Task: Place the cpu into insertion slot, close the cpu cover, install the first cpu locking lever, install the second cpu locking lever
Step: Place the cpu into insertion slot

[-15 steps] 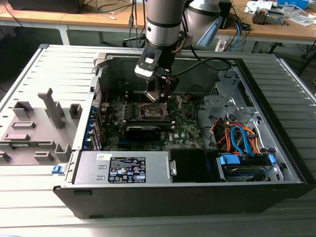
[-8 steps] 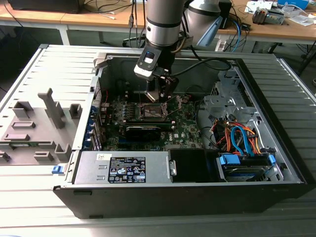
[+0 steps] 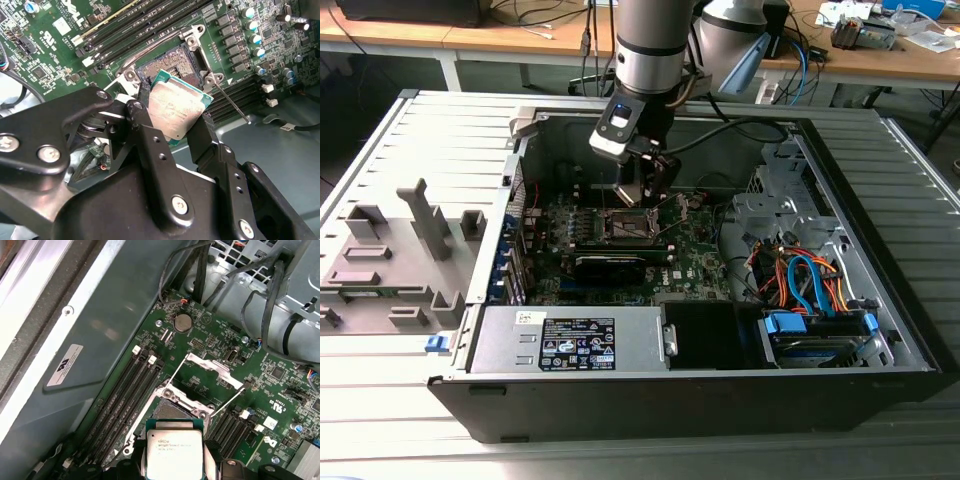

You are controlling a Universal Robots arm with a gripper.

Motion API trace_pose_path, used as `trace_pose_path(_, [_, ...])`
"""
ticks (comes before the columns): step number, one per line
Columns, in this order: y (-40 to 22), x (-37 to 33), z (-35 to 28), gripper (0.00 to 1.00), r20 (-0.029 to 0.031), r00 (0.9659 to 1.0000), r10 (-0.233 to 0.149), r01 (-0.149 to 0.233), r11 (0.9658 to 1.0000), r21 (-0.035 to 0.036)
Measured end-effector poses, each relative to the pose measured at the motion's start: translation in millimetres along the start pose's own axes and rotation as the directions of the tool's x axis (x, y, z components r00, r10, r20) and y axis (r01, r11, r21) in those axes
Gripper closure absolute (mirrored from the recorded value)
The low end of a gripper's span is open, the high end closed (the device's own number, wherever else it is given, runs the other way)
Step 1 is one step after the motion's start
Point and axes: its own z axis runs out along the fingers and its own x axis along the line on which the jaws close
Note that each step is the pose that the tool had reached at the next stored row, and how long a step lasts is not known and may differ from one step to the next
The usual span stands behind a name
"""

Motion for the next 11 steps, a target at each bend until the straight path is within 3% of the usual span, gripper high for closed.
trace_pose_path(11, [0.0,0.0,0.1,0.45,-0.0001,0.9995,0.031,-0.031,0.9995,-0.0005])
